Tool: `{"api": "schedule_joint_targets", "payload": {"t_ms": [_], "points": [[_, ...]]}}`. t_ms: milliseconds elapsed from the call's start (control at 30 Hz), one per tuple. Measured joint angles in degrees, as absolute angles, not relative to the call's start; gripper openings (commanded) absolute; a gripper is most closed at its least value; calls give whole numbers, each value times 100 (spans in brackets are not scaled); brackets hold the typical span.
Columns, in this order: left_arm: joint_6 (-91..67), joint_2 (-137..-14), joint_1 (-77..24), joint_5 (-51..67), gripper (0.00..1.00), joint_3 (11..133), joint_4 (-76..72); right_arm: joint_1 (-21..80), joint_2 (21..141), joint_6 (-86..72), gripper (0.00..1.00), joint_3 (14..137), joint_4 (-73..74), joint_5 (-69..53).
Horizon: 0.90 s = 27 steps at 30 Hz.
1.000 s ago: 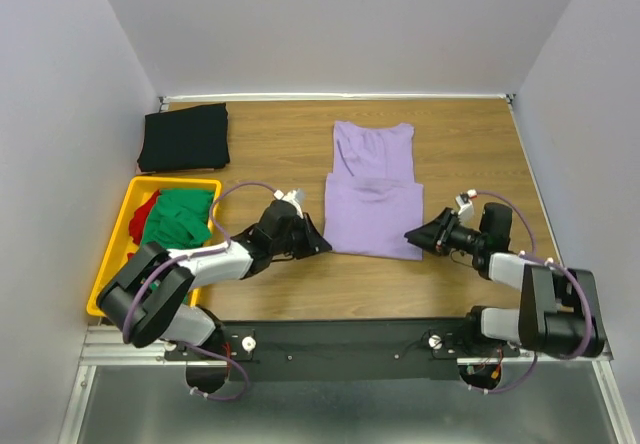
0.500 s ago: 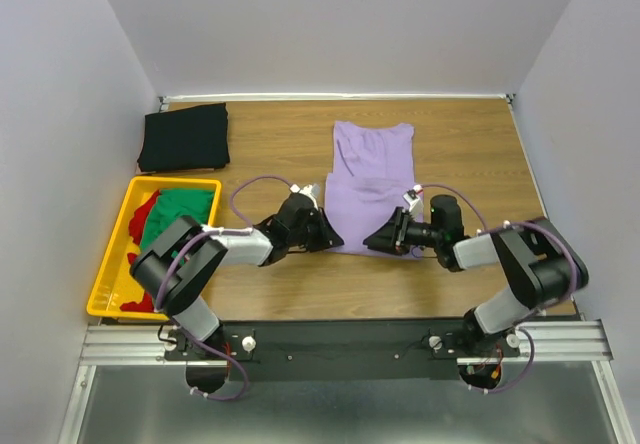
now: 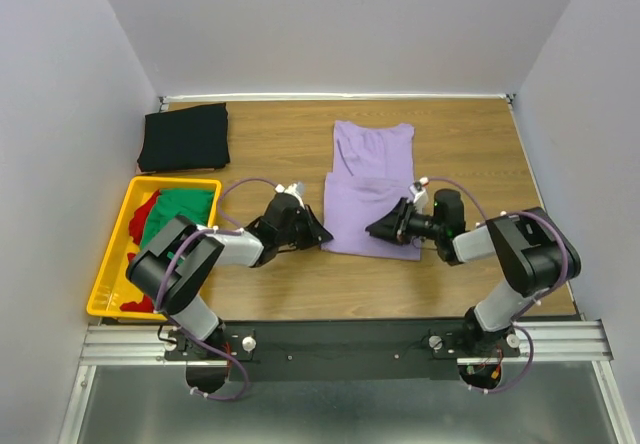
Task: Fold and stack the t-shirts
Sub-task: Fold the tshirt
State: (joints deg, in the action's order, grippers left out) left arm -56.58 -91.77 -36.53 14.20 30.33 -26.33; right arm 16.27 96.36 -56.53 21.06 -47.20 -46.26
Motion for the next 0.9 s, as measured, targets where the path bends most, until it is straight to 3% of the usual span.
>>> {"api": "schedule_joint_targets", "payload": {"t_ms": [200, 467, 700, 900], "points": [[-5207, -9765, -3245, 1439, 16, 4309, -2539, 775, 9581, -5535, 45, 3146, -4571, -4698], [-4866, -11266, -2703, 1575, 16, 6169, -2447, 169, 10888, -5426, 45, 4445, -4486, -4720], [-4842, -11992, -2493, 1728, 16, 6635, -2248, -113, 11931, -5430, 45, 4744, -4504, -4790], [-4825, -11974, -2447, 1734, 17, 6705, -2040, -222, 11795, -5387, 48, 4766, -4364, -4790]]}}
